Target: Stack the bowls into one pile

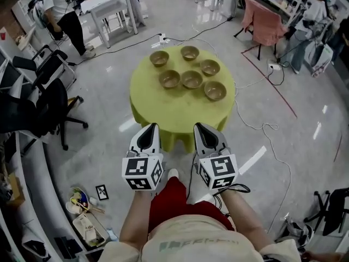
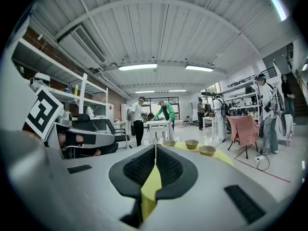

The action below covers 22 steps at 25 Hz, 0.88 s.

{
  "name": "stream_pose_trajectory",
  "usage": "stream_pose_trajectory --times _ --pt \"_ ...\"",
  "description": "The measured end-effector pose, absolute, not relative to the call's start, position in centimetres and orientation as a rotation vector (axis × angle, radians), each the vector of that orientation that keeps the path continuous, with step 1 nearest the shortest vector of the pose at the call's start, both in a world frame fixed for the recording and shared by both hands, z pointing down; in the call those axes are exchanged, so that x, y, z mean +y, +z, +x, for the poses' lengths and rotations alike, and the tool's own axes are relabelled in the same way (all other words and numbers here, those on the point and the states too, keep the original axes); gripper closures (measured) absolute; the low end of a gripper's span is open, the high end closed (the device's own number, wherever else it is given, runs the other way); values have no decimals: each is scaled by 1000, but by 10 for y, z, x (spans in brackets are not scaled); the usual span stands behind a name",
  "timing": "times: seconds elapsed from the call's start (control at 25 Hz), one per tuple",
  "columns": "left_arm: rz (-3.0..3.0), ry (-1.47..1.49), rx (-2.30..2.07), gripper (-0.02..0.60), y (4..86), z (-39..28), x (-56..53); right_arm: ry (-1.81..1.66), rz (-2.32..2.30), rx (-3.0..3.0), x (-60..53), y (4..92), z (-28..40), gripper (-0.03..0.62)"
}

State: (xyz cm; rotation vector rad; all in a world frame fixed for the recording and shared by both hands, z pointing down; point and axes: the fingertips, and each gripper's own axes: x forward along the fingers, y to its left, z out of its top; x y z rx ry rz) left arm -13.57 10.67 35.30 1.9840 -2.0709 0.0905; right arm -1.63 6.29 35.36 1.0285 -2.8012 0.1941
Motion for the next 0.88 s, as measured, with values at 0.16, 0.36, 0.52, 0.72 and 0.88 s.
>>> stream_pose_trajectory --times 0.16,0.36,0.52,0.72,0.88 --pt "1999 116 -2056 558 355 -158 82 211 1055 -2790 41 356 -37 557" --pt "2020 126 -2039 558 356 -178 52 234 1112 -2753 9 360 -54 557" --pt "2033 138 -2014 558 359 -195 32 225 1140 -2733 -8 359 -70 557" --pt "2061 162 -1994 558 365 -211 14 215 1172 -2717 -22 361 -87 557" --pt "2067 160 -1985 558 370 -224 6 210 1186 -2697 -27 364 -100 557"
